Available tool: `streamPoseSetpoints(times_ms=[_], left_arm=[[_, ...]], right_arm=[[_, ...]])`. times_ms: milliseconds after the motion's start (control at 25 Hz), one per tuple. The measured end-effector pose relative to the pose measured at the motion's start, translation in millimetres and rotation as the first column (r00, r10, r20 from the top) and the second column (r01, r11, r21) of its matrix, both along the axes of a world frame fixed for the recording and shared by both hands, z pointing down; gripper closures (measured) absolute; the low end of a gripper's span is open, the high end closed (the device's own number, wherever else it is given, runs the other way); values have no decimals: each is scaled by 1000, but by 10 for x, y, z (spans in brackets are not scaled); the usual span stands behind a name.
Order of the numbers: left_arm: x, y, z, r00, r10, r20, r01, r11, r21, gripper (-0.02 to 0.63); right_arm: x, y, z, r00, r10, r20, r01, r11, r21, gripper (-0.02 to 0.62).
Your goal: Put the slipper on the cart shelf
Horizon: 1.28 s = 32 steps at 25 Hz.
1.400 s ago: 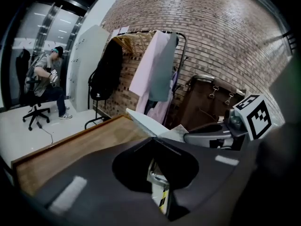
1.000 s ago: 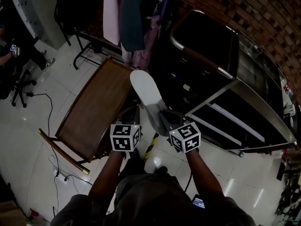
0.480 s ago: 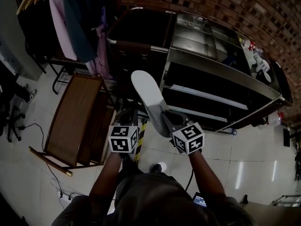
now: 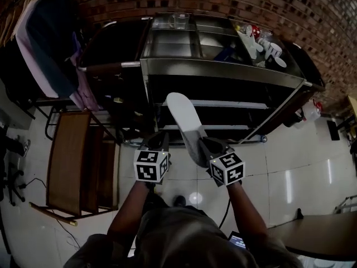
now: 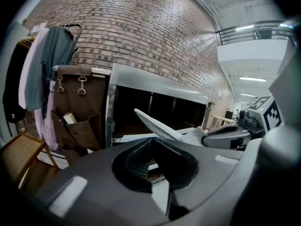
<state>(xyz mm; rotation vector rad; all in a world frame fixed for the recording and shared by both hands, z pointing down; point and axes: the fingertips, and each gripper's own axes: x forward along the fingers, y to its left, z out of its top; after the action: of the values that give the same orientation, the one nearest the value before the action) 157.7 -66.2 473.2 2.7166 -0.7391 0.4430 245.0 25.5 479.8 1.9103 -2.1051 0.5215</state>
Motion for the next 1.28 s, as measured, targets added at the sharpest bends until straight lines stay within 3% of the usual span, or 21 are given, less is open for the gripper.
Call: streamPoseSetpoints(times_ms=[360,760,1000,1160,1280], left_arm=[[895,134,130,979,200,27,-199,980,-26,598],[1809,-137,319,923,383,28,-380,922,-71,598],[2129,-306,344,902,431,19,-428,899,-94,598],[2288,-368,392,896,444,22,-439,892,-105,598],[2385,-415,415,904,427,27,-422,900,-111,598]], right_arm=[[1010,286,199,968,252,10,-251,967,-40,588],[1978,97,356,886,463,-14,-462,883,-86,588],[2294,-64,277,857,515,-29,-516,852,-86,588],[2446,-160,296,853,520,-32,-521,849,-88,588],[2584,-243,327,863,505,-30,-505,858,-91,588]])
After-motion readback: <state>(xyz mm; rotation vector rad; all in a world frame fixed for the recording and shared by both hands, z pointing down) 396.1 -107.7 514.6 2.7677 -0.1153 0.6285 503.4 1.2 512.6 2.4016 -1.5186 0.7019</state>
